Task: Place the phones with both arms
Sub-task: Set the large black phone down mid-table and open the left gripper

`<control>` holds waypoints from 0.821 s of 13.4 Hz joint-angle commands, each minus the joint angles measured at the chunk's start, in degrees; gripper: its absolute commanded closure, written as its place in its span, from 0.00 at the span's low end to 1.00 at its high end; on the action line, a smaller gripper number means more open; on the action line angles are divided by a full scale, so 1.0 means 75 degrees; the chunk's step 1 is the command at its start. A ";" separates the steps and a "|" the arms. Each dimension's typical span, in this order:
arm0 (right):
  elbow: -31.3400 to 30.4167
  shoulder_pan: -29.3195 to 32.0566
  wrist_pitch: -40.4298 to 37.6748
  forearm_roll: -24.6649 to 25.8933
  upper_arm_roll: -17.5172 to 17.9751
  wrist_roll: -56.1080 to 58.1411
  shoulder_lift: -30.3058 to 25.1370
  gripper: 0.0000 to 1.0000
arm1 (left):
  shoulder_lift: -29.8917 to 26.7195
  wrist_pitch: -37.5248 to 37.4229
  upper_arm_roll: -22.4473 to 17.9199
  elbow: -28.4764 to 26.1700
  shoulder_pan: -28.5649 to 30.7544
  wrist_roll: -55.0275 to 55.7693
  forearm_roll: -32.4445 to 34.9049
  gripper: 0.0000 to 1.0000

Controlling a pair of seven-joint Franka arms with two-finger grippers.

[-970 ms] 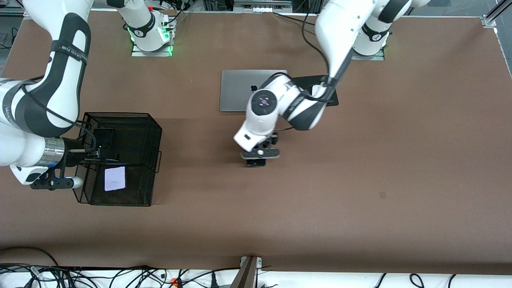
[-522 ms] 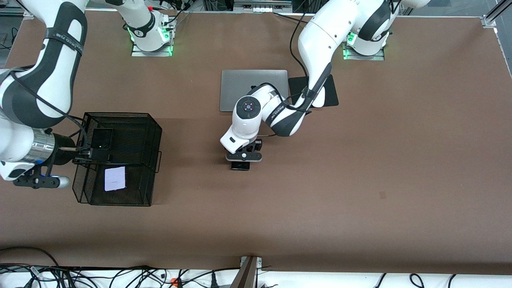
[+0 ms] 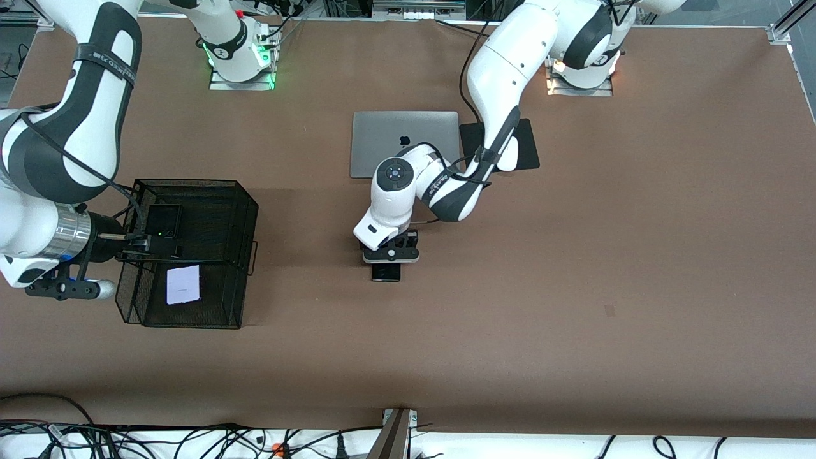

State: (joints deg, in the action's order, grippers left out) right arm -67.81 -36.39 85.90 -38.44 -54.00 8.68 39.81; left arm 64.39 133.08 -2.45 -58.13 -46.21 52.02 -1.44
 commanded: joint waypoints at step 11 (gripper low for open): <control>-0.0182 -0.1649 0.0101 0.0027 0.0110 -0.1754 -0.0035 0.00 | -0.1798 -0.3183 -0.0131 0.0674 0.1741 0.0309 -0.0652 0.00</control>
State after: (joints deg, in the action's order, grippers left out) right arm -68.15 -44.43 85.65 -38.43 -53.15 -1.62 39.92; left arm 56.06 115.59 -3.93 -50.22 -36.91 57.60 -4.87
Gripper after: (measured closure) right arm 0.004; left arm 0.000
